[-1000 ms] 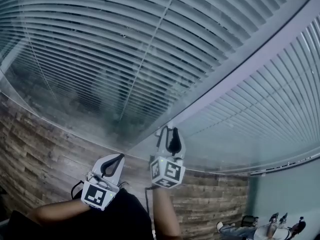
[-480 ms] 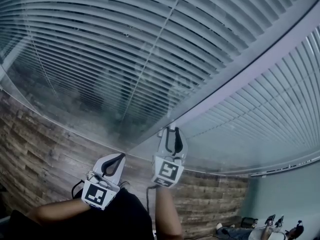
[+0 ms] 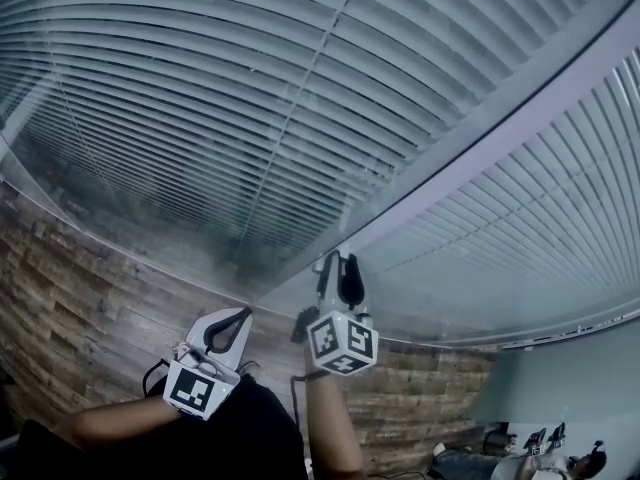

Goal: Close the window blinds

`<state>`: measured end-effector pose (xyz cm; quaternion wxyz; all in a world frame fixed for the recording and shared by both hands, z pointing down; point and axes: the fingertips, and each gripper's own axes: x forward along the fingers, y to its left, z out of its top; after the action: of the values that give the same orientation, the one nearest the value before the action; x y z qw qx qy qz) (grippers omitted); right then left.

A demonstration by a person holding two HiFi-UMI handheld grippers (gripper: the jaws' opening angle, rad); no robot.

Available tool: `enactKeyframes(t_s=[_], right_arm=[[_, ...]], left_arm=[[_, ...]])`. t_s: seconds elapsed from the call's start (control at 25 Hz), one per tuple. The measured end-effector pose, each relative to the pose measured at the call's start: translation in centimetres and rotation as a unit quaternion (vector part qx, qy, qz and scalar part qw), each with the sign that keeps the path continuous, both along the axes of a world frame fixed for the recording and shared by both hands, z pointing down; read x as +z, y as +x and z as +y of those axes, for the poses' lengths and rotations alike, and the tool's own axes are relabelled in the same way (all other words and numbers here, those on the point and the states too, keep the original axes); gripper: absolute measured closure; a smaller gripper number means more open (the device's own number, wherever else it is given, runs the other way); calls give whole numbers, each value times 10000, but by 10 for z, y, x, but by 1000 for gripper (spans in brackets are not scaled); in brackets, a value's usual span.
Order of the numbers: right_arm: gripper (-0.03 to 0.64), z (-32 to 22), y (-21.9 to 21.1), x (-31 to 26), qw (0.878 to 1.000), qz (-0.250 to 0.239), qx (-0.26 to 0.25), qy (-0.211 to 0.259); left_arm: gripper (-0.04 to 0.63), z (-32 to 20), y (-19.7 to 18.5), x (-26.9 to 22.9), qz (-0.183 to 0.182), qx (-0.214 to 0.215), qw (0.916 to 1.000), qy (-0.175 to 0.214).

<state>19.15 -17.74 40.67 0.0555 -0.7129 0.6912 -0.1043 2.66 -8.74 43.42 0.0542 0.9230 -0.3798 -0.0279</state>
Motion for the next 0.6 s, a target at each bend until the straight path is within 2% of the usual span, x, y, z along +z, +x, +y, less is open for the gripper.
enactKeyframes(t_s=[0.04, 0.08, 0.16, 0.2, 0.24, 0.36, 0.52, 0.6], right_arm=[[480, 1, -2, -1, 9971, 763, 30, -42], [479, 2, -5, -2, 9867, 1621, 65, -44], [479, 1, -12, -3, 9531, 3024, 100, 15], [492, 0, -15, -3, 9407, 3391, 92, 1], [500, -1, -16, -3, 9343, 3563, 80, -59], [496, -3, -18, -6, 9303, 3662, 73, -179], [482, -7, -15, -2, 9322, 3597, 66, -394], [485, -6, -13, -1, 9388, 3422, 60, -379]], left_arm=[[594, 0, 1, 1, -2, -3, 10000, 13], [594, -1, 2, 2, -8, -8, 10000, 7], [594, -4, 4, 8, -19, -29, 10000, -59], [594, -6, 4, 9, -13, -45, 9999, -89], [594, -7, 3, 9, -7, -58, 9999, -101], [594, -6, 2, 5, -25, -55, 9999, -85], [594, -7, 2, 4, -4, -78, 9999, -108], [594, -7, 1, 5, -23, -89, 9999, -118]])
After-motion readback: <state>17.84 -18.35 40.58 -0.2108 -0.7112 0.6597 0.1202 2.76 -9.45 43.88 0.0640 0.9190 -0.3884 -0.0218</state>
